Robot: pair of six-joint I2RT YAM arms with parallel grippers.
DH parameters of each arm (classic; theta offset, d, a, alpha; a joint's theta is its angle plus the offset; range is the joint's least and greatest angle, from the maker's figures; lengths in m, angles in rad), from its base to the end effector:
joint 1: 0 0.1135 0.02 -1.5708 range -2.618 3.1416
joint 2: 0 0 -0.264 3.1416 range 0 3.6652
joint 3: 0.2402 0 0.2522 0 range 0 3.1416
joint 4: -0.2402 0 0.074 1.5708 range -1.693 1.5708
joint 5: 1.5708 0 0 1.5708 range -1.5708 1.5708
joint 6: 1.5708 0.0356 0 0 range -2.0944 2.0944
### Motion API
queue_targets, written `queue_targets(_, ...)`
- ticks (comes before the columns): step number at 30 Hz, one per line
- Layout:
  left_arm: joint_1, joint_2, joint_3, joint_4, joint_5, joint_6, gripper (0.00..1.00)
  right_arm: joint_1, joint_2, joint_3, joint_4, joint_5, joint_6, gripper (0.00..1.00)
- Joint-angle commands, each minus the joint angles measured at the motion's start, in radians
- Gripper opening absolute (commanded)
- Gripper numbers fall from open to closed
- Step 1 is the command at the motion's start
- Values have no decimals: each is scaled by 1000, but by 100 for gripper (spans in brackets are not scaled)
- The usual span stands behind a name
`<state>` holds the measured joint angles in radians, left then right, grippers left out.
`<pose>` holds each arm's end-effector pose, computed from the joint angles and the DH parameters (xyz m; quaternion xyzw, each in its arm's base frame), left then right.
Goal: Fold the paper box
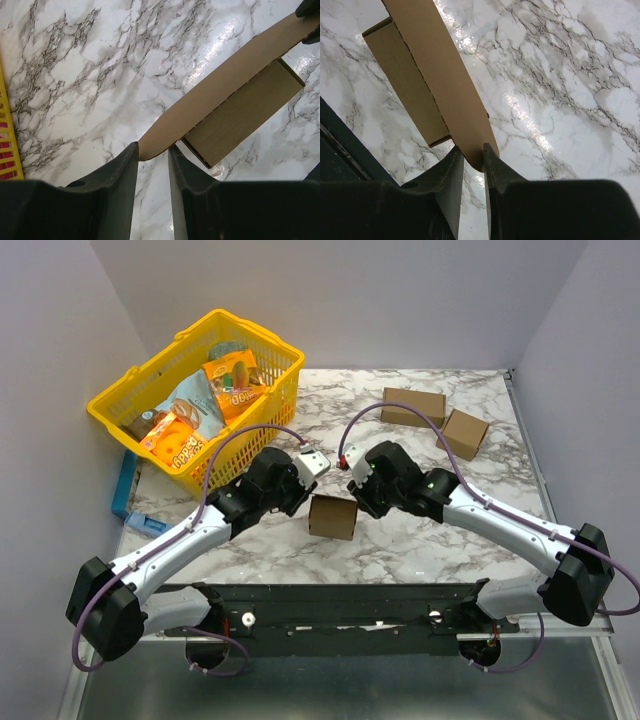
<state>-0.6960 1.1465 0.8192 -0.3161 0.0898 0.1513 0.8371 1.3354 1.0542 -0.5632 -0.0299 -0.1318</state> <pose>0.1899 -0.1628 0.2665 0.3856 0.8063 -0.1589 0.4195 0.1888 0.2110 0.2780 -0.4400 0.8246 0.1358 0.3285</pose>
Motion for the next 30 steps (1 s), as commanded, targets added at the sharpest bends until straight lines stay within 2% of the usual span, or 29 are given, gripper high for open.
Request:
queue_targets(1,-14,18,15,12,18,-12,34,0,8,9,-1,24,3,27)
queue_targets(9,-25,58,21,26,30,-65,12,19,18,10,2,102,11,16)
queue_targets(13,-28,76,31,32,-30,-111,0,25,22,7,11,123,17,11)
queue_targets(16,-27,85,41,29,-51,-147,0,26,22,7,17,142,21,8)
queue_targets(24,-27,137,127,-17,-82,-358,0,42,13,-3,32,200,20,1)
queue_targets(30,-28,151,156,-24,-65,-452,0,49,13,-11,42,220,17,1)
